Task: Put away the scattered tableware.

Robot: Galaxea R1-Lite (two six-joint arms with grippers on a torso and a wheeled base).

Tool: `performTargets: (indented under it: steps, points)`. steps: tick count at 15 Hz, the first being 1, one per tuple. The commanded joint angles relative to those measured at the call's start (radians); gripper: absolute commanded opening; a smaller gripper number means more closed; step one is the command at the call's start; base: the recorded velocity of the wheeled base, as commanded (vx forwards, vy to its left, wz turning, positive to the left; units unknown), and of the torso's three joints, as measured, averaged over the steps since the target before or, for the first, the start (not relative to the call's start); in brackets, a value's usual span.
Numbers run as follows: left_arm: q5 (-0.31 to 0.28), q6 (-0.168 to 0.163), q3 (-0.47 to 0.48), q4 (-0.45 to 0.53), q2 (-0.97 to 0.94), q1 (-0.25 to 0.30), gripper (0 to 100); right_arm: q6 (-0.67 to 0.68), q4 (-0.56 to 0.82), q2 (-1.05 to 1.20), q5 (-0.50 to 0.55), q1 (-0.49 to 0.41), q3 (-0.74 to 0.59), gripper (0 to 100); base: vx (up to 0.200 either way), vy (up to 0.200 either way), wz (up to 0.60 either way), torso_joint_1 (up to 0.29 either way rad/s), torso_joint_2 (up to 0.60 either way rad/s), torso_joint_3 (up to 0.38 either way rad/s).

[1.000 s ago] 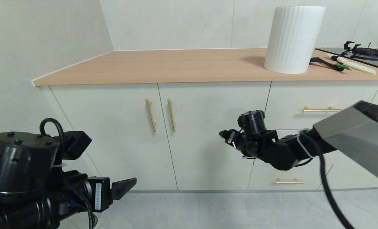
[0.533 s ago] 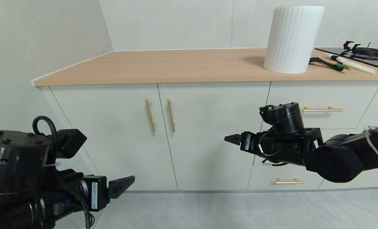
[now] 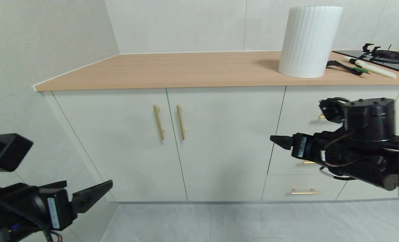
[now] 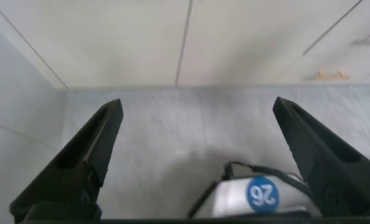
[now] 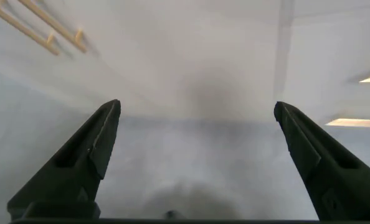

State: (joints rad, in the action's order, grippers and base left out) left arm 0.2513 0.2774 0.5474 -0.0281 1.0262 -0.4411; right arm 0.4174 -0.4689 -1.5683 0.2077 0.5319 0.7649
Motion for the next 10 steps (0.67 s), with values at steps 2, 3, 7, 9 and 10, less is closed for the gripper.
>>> performTargets:
  steps: [2, 3, 7, 9, 10]
  points:
    - [-0.003, -0.175, -0.144, 0.004, -0.396, 0.085, 100, -0.163, -0.065, 0.415, 0.085, -0.010, -0.277, 100, 0.000, 0.000, 0.00, 0.000, 0.00, 0.000]
    - [-0.004, -0.254, -0.176, 0.010, -0.511, 0.127, 100, -0.221, -0.060, 0.587, 0.081, -0.061, -0.361, 100, 0.000, 0.000, 0.00, 0.000, 0.00, 0.000]
    - [-0.001, -0.294, -0.199, 0.013, -0.709, 0.216, 100, -0.351, -0.057, 0.903, 0.078, -0.240, -0.464, 100, 0.000, 0.000, 0.00, 0.000, 0.00, 0.000]
    - [-0.003, -0.294, -0.198, 0.013, -0.781, 0.255, 100, -0.462, -0.036, 1.065, 0.084, -0.273, -0.510, 100, 0.000, 0.000, 0.00, 0.000, 0.00, 0.000]
    - [-0.003, -0.294, -0.199, 0.013, -0.796, 0.260, 100, -0.491, -0.028, 1.105, 0.085, -0.291, -0.527, 100, 0.000, 0.000, 0.00, 0.000, 0.00, 0.000]
